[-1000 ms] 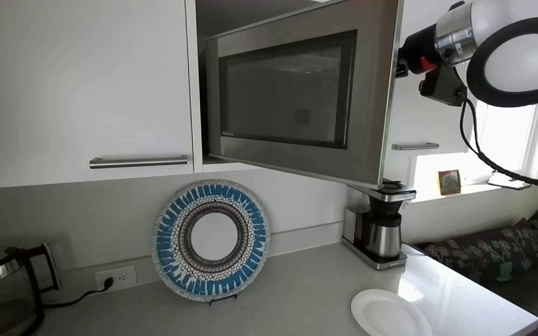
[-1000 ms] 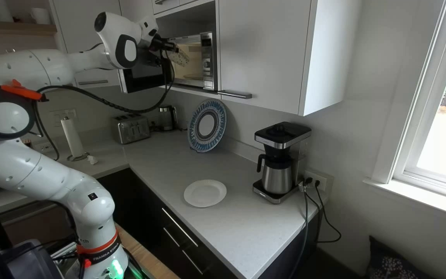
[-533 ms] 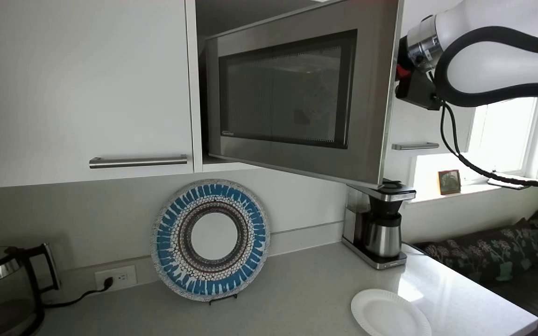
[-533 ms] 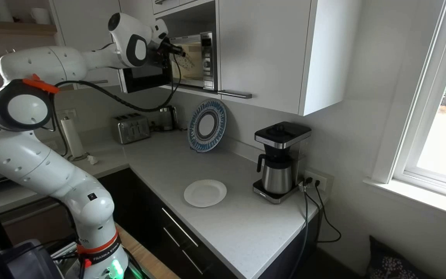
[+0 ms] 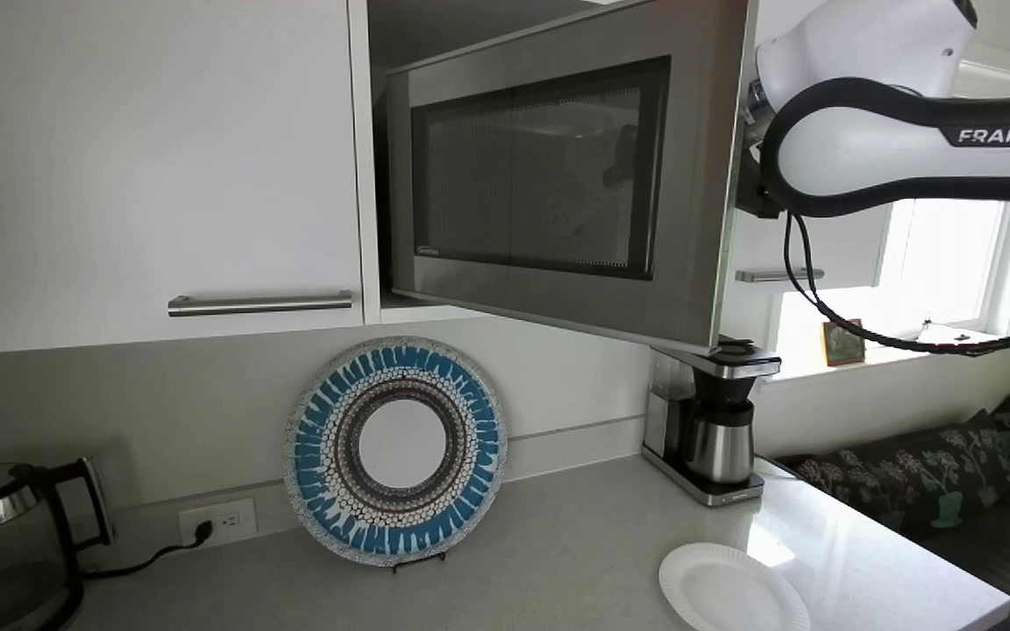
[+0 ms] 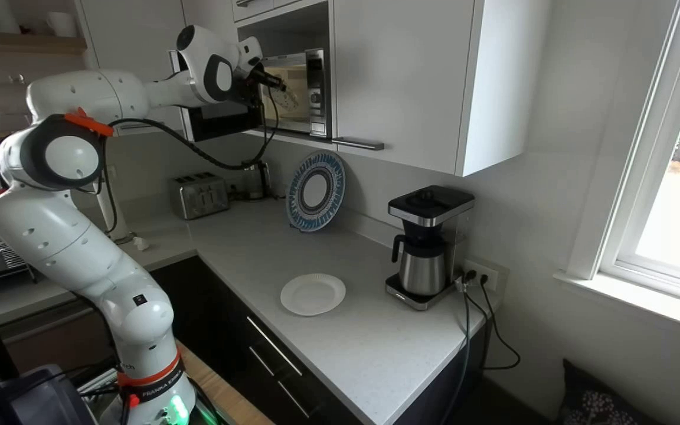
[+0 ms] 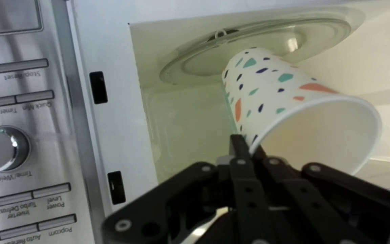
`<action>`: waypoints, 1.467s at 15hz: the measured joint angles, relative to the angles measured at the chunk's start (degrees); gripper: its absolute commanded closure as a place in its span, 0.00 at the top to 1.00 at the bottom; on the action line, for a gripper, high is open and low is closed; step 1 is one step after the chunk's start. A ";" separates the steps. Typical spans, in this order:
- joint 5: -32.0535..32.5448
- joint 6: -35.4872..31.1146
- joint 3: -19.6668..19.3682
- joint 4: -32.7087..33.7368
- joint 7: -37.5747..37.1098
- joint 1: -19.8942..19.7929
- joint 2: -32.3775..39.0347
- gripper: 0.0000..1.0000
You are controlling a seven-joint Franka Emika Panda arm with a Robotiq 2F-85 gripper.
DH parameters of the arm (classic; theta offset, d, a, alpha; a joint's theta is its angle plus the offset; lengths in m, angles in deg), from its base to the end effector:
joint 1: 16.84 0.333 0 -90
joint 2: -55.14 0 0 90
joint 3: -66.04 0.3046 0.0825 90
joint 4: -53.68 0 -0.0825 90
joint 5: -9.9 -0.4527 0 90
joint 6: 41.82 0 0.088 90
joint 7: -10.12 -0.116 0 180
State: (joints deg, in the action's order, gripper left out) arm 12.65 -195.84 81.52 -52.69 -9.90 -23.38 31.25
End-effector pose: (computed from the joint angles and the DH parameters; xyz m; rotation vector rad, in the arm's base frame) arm 0.5226 0.1255 0.8224 -2.4379 0.1346 -1.7287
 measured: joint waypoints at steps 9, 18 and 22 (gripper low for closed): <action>6.52 6.83 4.62 5.13 -16.18 -3.10 3.87 0.01; 10.11 9.41 5.44 8.07 -31.89 -1.72 5.82 0.01; 10.25 9.42 5.64 9.99 -37.73 -0.82 8.35 0.01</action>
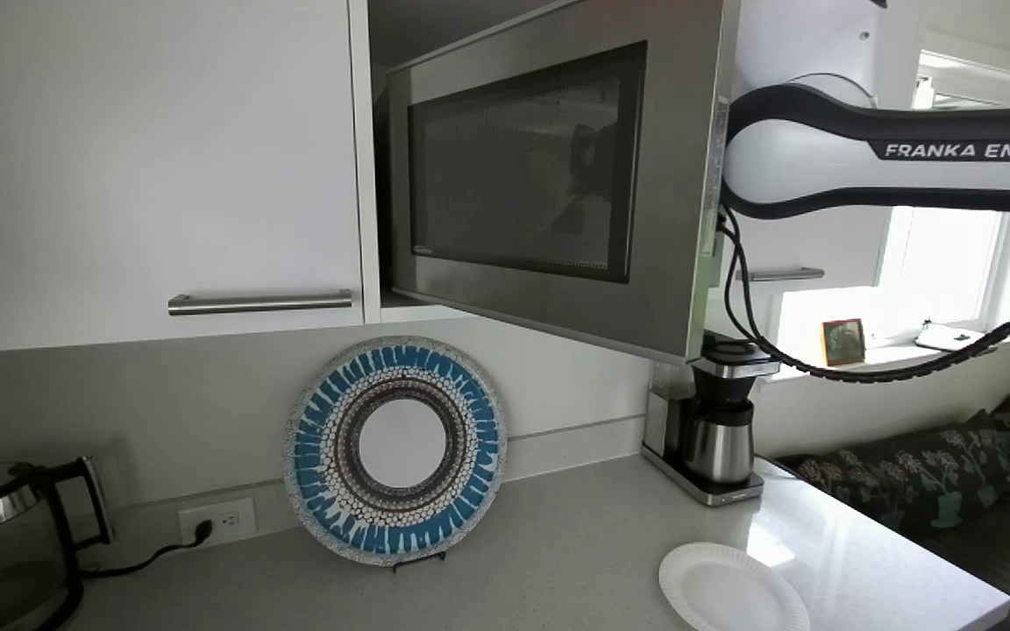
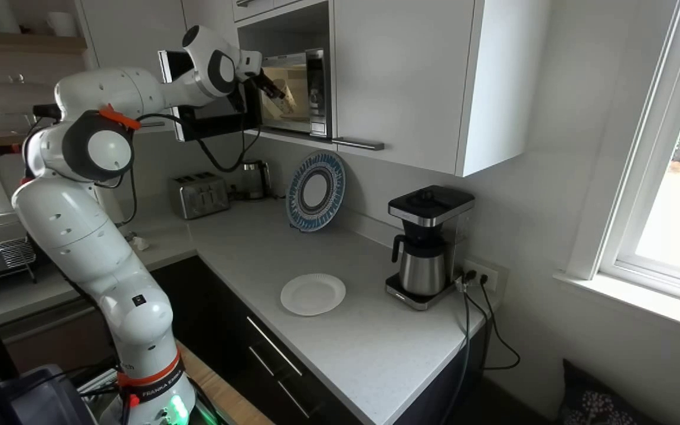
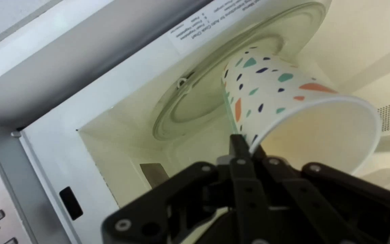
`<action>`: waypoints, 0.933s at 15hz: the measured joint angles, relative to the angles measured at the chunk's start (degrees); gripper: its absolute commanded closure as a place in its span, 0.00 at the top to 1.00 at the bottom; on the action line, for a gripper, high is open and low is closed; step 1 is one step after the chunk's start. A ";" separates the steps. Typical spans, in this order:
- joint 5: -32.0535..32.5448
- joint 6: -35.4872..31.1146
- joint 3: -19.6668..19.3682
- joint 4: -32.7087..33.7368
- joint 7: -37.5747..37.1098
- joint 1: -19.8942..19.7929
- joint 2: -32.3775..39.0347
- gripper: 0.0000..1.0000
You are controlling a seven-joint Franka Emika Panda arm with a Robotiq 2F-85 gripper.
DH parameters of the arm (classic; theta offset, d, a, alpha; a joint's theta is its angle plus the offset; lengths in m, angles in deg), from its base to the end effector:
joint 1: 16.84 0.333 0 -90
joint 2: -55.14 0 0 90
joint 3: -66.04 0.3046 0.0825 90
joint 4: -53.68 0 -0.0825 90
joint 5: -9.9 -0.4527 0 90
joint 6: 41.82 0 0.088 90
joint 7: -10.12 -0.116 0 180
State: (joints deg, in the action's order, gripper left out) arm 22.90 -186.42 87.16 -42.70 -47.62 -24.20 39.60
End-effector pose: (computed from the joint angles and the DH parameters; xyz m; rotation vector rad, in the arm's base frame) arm 0.5573 0.1785 0.8172 -2.2760 0.7229 -1.4226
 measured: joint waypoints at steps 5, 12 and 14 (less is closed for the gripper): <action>1.46 0.01 -0.43 4.36 -6.10 1.31 5.33 0.04; 1.46 0.00 -2.42 4.44 -6.34 3.38 5.43 0.01; 1.27 0.40 -3.12 4.78 -8.39 4.01 5.83 0.01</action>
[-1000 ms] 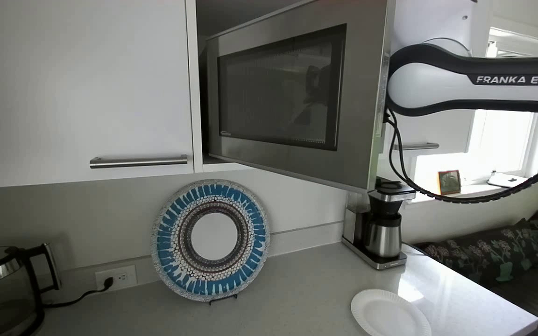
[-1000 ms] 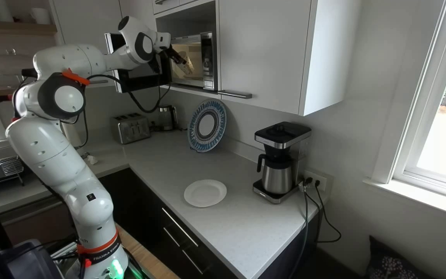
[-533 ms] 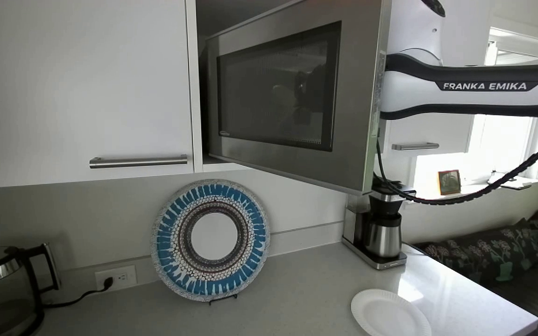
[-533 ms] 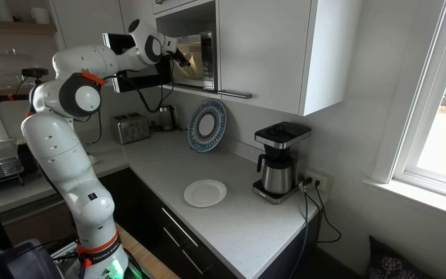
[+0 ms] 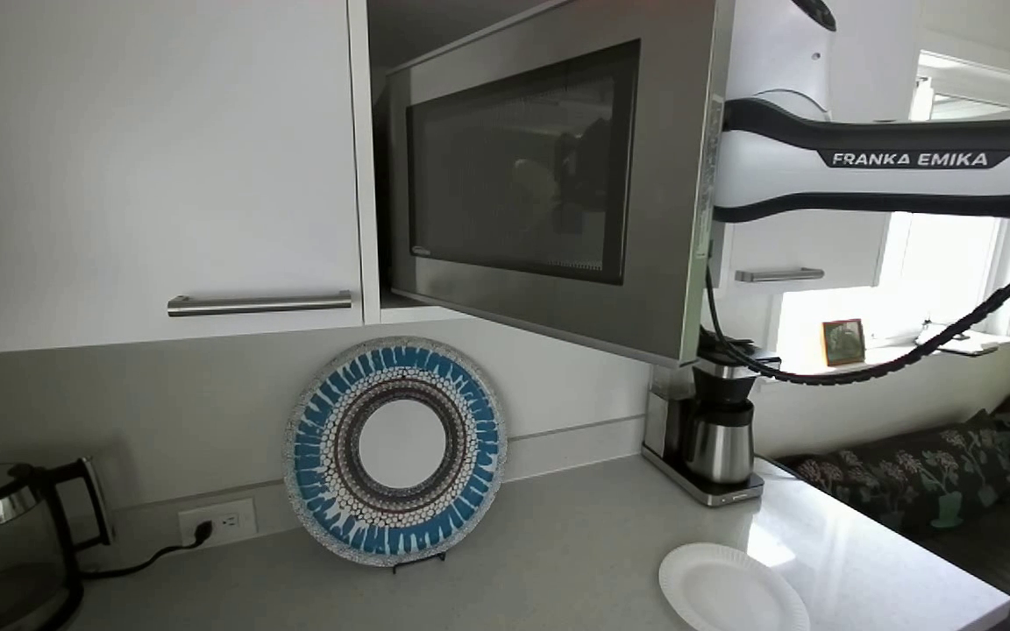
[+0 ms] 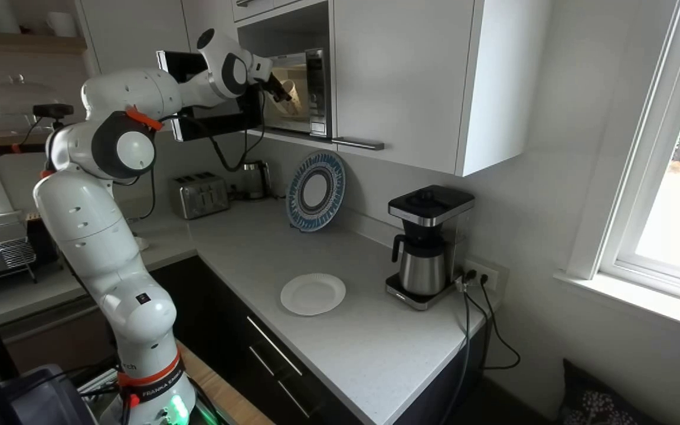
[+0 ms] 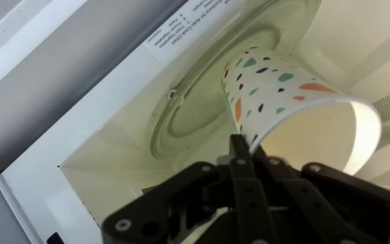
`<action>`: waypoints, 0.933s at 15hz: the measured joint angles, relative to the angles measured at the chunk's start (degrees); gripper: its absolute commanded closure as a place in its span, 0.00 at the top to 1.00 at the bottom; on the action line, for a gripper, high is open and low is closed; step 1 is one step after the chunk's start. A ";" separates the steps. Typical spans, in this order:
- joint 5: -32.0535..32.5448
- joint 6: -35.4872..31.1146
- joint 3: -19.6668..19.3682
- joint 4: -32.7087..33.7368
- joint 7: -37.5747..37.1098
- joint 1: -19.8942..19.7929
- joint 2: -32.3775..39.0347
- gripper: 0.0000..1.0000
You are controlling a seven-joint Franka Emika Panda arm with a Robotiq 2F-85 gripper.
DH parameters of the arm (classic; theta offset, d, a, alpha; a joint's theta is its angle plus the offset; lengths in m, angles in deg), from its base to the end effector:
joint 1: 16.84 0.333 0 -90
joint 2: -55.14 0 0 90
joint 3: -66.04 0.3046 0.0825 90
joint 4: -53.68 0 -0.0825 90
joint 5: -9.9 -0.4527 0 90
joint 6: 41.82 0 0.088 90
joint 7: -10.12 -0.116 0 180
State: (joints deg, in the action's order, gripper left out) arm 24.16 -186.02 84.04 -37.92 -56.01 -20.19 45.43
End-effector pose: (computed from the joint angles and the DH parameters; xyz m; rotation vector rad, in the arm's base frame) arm 0.5883 0.1778 0.8109 -2.1801 0.8657 -1.3131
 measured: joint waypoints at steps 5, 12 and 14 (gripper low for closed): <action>-0.09 3.92 -0.56 2.53 -7.60 1.81 1.57 0.01; 0.43 11.25 -0.61 10.00 -19.91 4.84 5.69 0.01; 1.88 11.36 -0.80 11.80 -22.93 5.81 7.35 0.30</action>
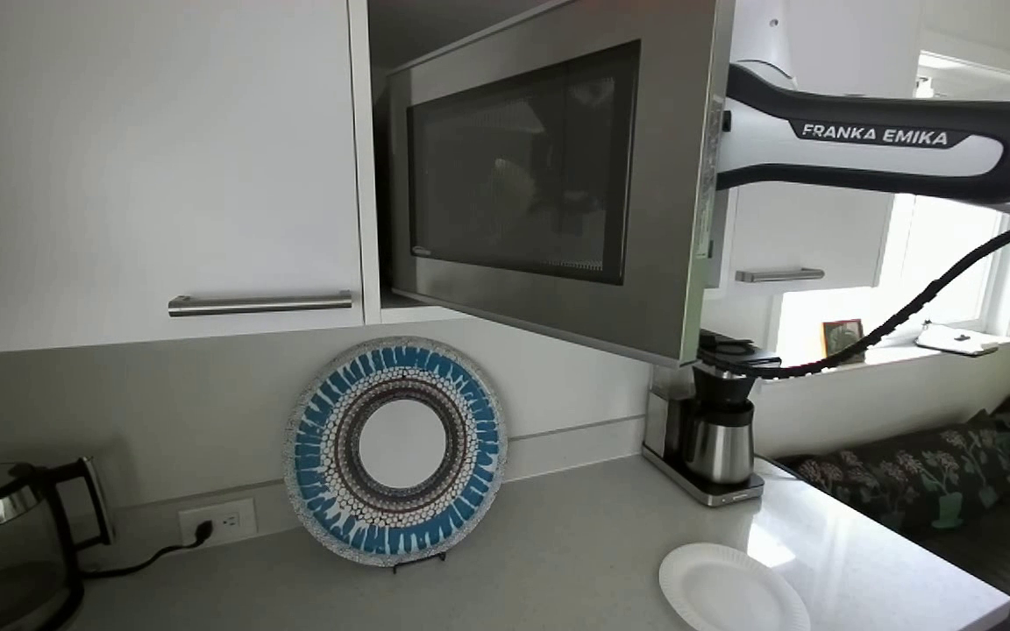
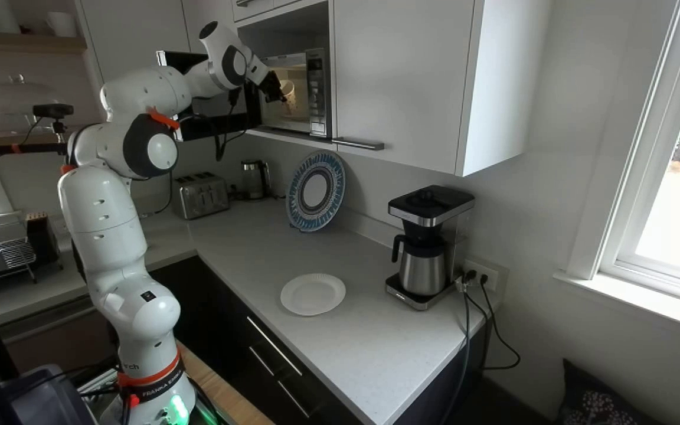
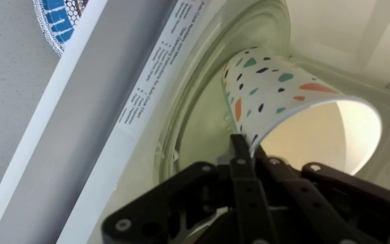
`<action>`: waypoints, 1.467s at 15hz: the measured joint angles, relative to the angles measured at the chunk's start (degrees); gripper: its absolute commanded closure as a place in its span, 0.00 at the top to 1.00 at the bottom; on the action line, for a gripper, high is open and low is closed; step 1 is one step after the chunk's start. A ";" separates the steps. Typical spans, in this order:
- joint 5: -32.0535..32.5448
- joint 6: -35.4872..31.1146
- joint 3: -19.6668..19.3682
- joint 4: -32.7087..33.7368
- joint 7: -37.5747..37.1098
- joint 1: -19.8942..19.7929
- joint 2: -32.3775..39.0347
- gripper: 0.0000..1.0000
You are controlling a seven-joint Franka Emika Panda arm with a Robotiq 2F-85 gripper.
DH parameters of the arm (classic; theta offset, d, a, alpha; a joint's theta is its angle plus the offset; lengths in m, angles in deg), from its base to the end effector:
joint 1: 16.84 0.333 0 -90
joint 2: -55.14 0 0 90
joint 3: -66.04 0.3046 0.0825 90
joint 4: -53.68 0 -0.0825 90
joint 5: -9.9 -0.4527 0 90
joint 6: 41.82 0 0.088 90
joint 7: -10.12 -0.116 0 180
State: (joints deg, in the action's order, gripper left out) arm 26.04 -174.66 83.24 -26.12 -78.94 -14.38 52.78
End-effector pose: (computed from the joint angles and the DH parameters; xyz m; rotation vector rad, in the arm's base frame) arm 0.6030 0.2142 0.8261 -1.9807 1.2434 -1.0187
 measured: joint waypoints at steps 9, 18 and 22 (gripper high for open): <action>2.96 0.00 -1.97 8.53 -7.18 2.86 7.13 0.85; 4.43 0.15 -1.87 13.60 -9.89 3.56 11.56 0.90; 4.26 0.13 -1.89 13.88 -7.48 3.36 12.13 1.00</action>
State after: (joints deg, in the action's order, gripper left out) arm 30.30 -174.54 81.35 -12.24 -86.42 -11.02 64.90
